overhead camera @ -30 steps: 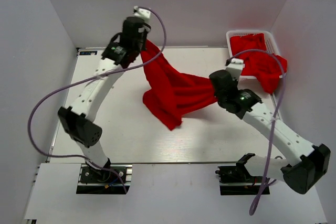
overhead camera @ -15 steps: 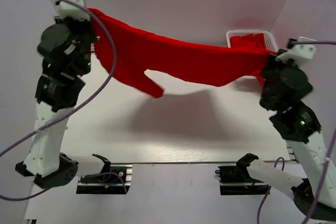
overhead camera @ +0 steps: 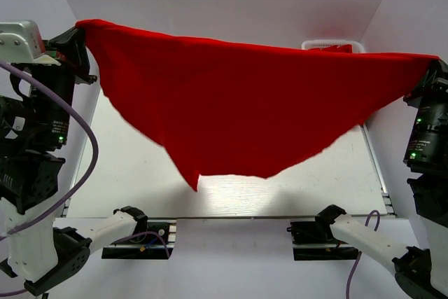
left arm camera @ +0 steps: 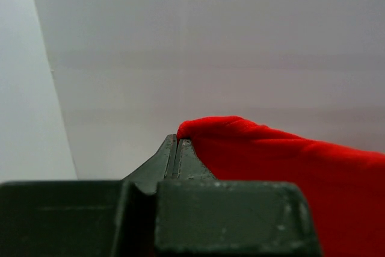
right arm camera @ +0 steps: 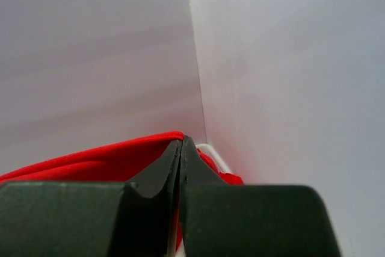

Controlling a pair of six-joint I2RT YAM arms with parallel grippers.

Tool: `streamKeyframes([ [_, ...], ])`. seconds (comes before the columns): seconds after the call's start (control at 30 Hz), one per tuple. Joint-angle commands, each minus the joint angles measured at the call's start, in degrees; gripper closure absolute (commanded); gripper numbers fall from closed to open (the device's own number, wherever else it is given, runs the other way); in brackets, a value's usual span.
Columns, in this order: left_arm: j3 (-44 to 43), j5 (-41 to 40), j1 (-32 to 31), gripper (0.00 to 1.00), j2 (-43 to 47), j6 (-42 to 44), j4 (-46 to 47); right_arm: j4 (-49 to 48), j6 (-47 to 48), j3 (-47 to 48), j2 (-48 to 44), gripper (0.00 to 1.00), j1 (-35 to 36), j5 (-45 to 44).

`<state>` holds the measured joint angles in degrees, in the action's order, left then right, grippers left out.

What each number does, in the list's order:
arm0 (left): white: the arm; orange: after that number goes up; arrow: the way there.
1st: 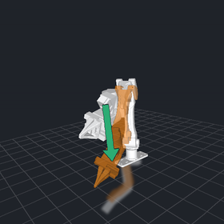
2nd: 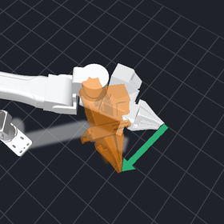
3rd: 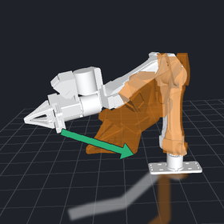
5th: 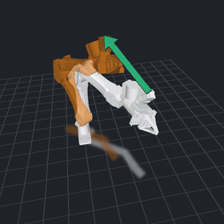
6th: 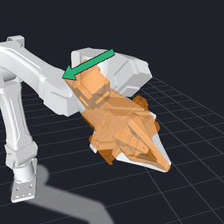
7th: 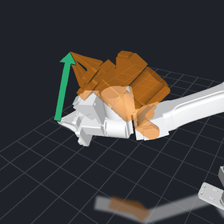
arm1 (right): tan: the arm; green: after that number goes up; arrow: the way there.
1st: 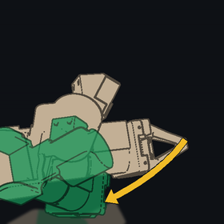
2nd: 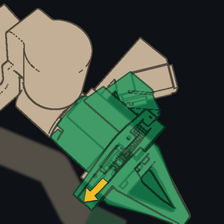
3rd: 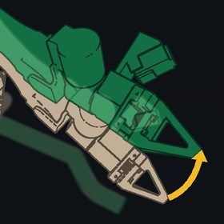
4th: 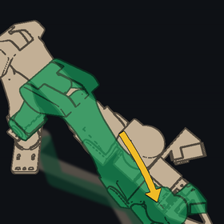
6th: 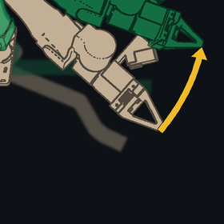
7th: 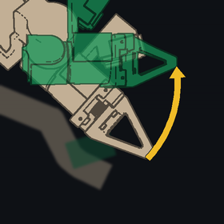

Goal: Fold and stack the t-shirts
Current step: Flatten out the tshirt

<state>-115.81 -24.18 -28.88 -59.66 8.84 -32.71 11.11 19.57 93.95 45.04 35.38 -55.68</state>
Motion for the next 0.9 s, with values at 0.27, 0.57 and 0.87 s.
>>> streamKeyframes([
  [0.27,18.2,-3.8,1.1,1.0,-5.1,-9.4,5.6,-4.3,-1.7,-12.8,9.2,1.0,-0.7,-5.7],
  [0.57,32.8,-6.7,8.4,1.0,-28.2,-21.2,8.0,-8.5,-13.3,-20.6,35.5,1.0,-10.2,4.2],
  [0.87,7.3,3.0,19.9,0.82,-64.6,-22.5,6.0,2.8,-18.0,13.0,76.9,0.99,-18.4,13.9],
])
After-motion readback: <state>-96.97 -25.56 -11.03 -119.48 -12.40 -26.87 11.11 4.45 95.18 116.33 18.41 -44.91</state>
